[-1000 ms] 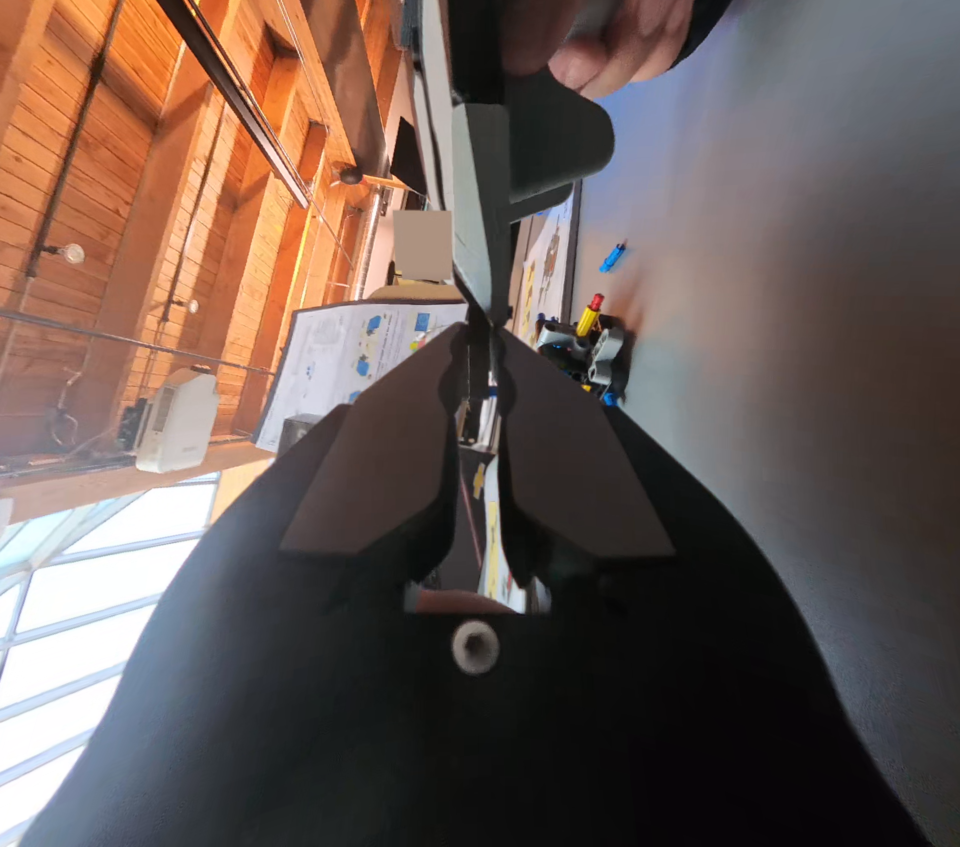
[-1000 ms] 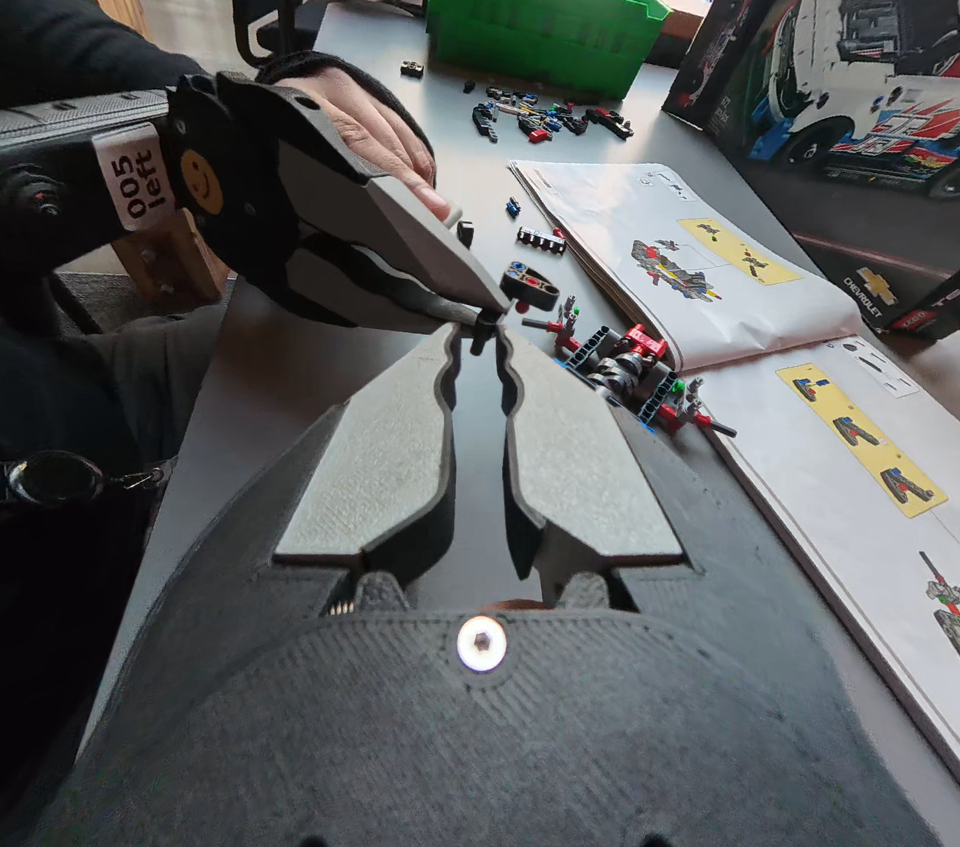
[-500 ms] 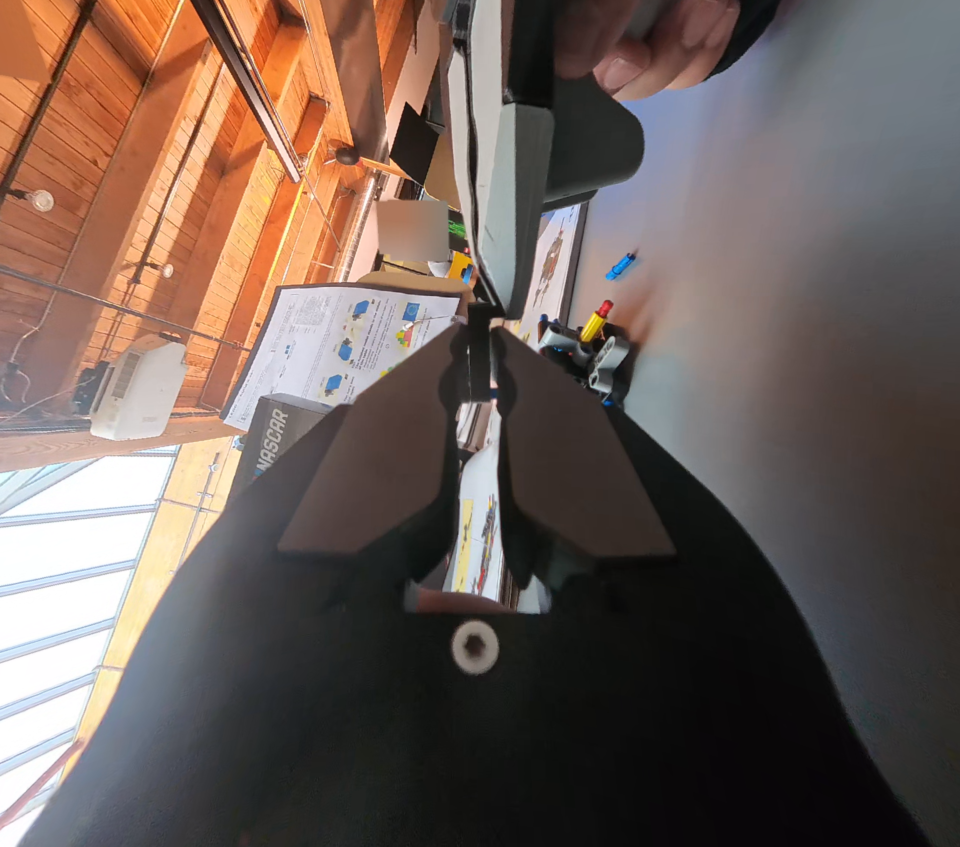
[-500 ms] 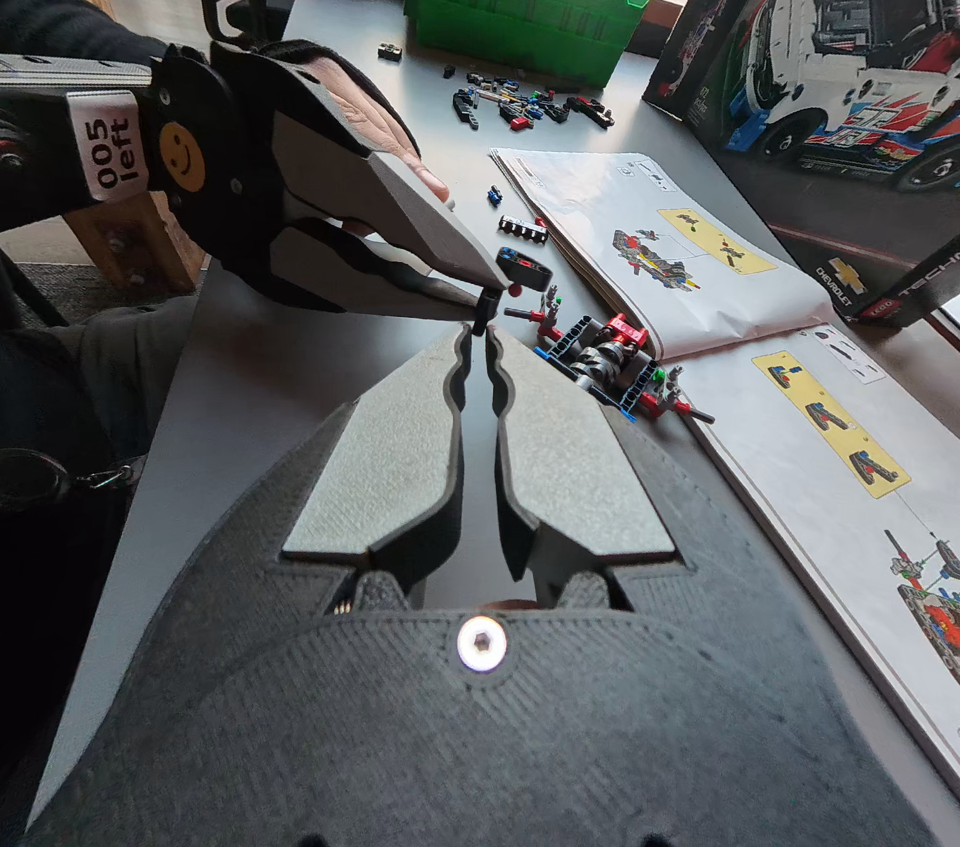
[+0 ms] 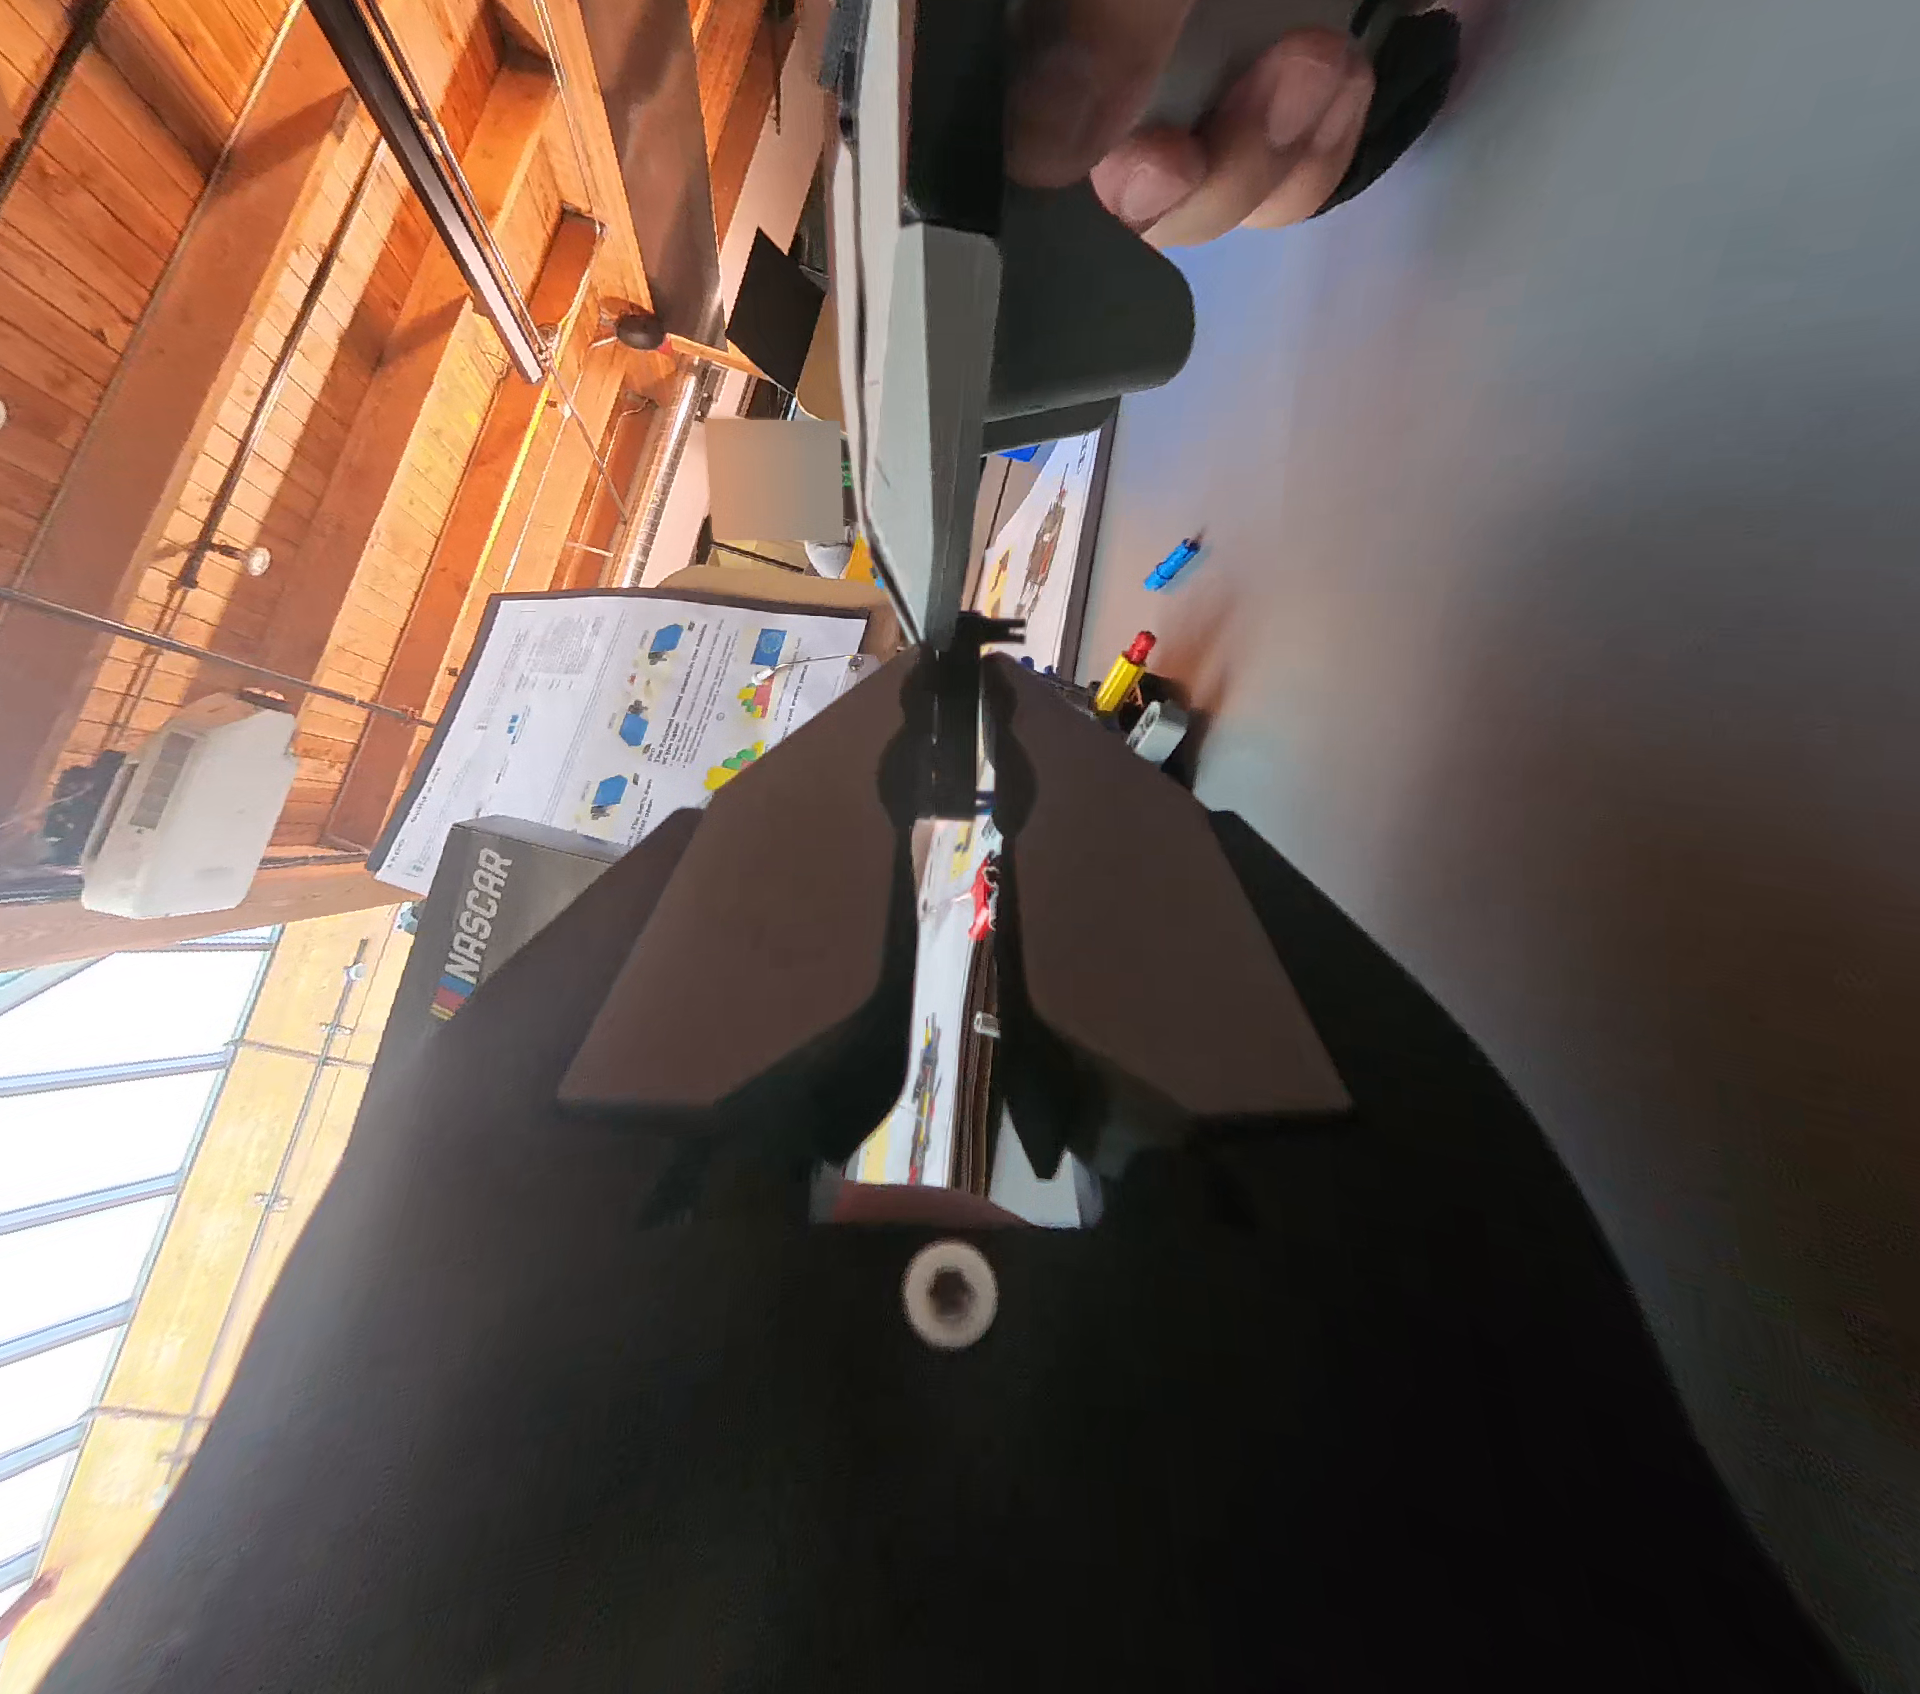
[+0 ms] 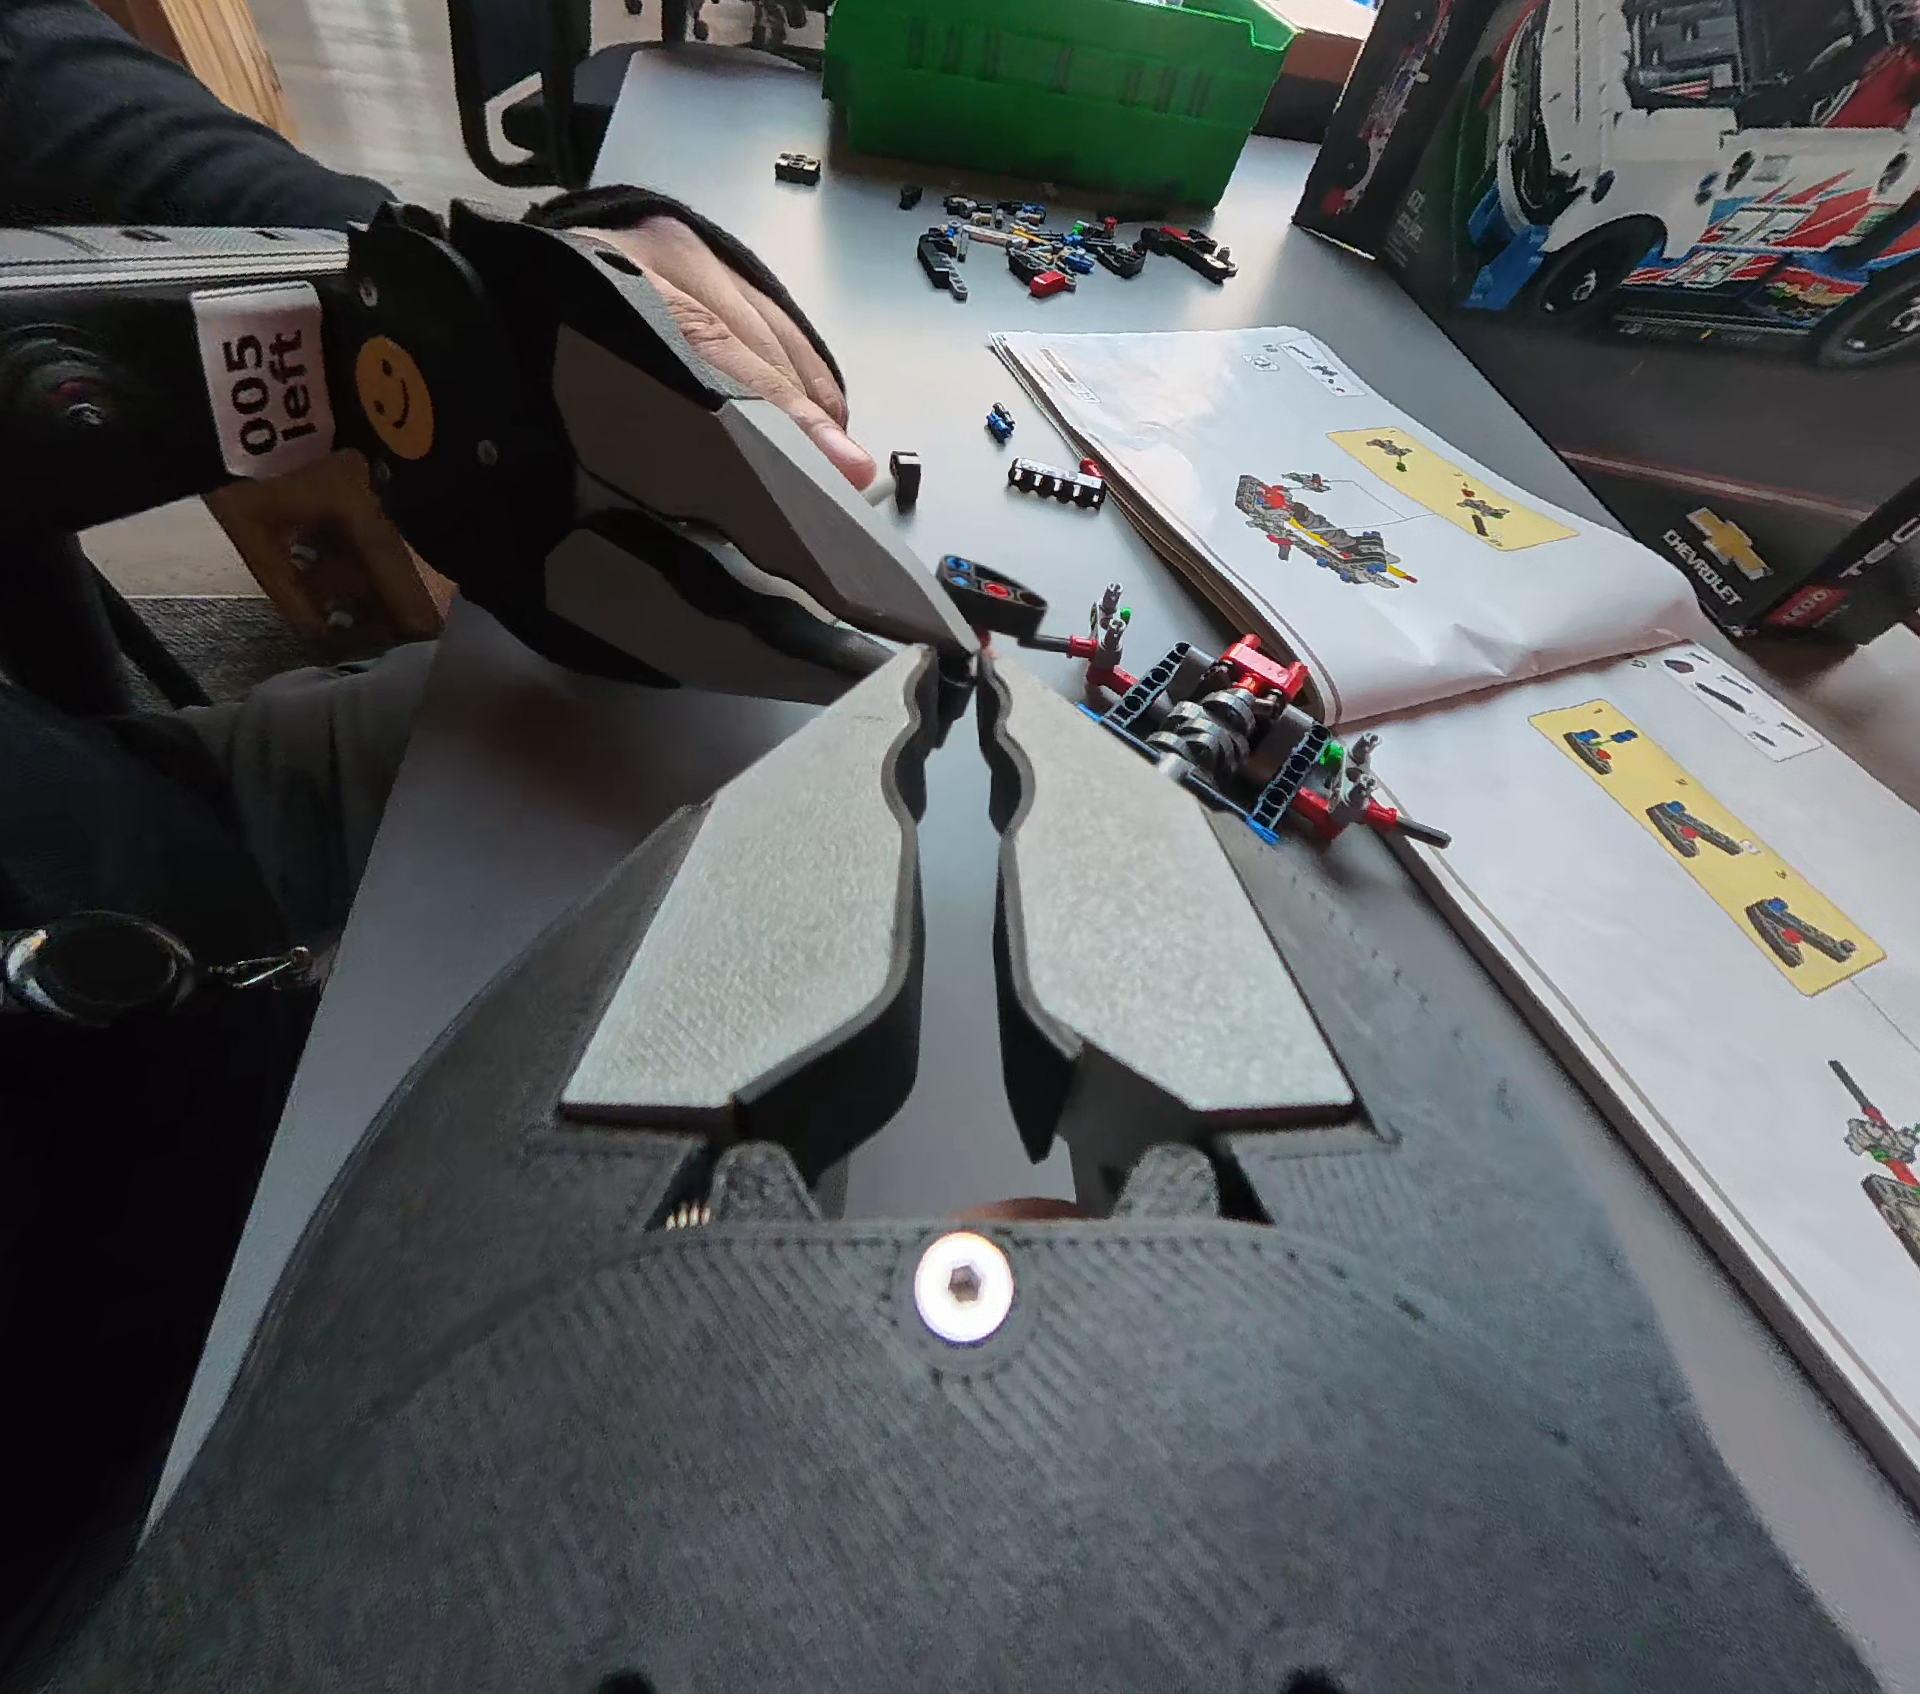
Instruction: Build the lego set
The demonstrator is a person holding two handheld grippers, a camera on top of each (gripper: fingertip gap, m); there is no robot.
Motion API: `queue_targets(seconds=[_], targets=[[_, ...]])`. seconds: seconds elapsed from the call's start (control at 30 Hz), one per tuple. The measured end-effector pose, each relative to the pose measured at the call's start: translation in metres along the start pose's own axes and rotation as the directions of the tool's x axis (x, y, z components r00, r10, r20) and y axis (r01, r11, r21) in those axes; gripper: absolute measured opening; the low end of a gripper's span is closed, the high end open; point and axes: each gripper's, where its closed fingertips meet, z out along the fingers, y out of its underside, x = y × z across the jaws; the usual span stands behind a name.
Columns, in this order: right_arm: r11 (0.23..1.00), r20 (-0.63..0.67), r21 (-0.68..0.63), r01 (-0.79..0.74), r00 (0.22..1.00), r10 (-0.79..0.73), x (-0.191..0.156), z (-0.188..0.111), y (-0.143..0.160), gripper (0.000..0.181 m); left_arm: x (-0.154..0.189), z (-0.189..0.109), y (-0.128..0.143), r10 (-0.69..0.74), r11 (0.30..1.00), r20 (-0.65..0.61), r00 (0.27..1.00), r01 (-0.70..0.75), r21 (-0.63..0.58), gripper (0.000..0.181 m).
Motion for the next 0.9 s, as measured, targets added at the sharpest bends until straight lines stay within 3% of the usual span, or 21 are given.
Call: queue_targets(seconds=[0.9], targets=[[1.0,0.002,-0.004,-0.01,1.0,0.01,0.0014,-0.0016,0.0009,0.005,-0.0007,0.0011,-0.0021,-0.053,0.998,-0.001,0.999,0.053,0.016,0.004]])
